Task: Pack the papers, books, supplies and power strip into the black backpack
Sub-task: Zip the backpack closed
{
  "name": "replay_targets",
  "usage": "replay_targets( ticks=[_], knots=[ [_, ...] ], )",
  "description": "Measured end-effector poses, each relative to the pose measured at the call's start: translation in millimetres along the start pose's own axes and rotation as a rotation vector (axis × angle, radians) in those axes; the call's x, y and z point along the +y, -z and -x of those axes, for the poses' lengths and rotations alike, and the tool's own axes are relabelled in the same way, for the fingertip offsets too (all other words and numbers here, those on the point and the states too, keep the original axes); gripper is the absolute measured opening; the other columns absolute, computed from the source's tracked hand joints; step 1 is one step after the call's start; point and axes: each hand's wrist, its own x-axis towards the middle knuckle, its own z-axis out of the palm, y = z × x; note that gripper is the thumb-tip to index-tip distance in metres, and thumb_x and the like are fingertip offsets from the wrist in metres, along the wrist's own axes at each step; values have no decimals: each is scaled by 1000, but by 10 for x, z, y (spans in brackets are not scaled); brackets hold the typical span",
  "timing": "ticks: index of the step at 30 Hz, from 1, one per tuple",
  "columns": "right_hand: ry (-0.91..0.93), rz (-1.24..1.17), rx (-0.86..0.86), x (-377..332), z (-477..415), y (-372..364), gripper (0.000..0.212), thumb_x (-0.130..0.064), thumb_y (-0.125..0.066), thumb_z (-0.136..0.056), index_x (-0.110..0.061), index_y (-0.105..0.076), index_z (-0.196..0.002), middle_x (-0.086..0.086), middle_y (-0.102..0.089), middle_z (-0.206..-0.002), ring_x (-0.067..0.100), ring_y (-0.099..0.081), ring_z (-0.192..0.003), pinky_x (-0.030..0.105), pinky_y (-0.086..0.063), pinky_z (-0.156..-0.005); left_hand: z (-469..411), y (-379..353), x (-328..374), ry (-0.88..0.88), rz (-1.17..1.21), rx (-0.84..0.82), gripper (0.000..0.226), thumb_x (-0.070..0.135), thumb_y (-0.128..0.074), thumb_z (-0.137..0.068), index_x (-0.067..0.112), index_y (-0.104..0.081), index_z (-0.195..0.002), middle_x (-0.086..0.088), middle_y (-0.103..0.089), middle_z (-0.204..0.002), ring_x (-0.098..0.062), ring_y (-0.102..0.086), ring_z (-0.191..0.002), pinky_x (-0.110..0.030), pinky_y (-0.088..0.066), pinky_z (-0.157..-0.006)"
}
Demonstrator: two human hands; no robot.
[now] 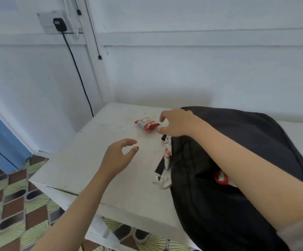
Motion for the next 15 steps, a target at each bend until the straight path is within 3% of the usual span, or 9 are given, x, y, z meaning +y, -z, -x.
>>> replay_targets(
  ticks=[3,5,10,13,15],
  knots=[
    [-34,92,-130,-155,-464,-111,40,-41,-49,-93,-12,-53,-120,2,-58,-107,23,-52,-103,41,-40,-97,-112,-68,-138,-64,-39,-94,21,28,-64,-87,26,-66,-108,11,-64,-110,-4,-55,-107,-18,-35,-91],
    [-107,206,-168,-196,-743,-218,33,-41,-49,-92,-14,-53,-111,0,-54,-96,25,-50,-103,49,-34,-104,-259,-115,-199,-97,-111,-126,26,28,-62,-88,25,-64,-113,9,-63,-117,-7,-53,-112,-19,-34,-94],
    [-215,315,-195,-87,-1122,-565,50,-47,-45,-91,-19,-45,-133,8,-48,-135,33,-37,-129,62,-15,-110,-708,-127,-340,-112,-232,-158,39,27,-60,-89,21,-55,-127,1,-57,-130,-19,-46,-122,-30,-34,-101],
    [-207,257,-148,-37,-1229,-771,65,-60,-40,-90,-27,-29,-145,12,-38,-144,38,-29,-134,67,-4,-108,-903,-107,-468,-81,-355,-233,49,35,-58,-88,23,-47,-135,-1,-50,-137,-21,-40,-127,-33,-32,-103],
    [-220,190,-77,-47,-1286,-864,73,-66,-42,-85,-25,-31,-144,12,-42,-141,38,-34,-132,67,0,-107,-942,-117,-561,-64,-412,-282,52,40,-57,-88,24,-47,-135,-1,-45,-141,-21,-38,-130,-33,-30,-104]
  ],
)
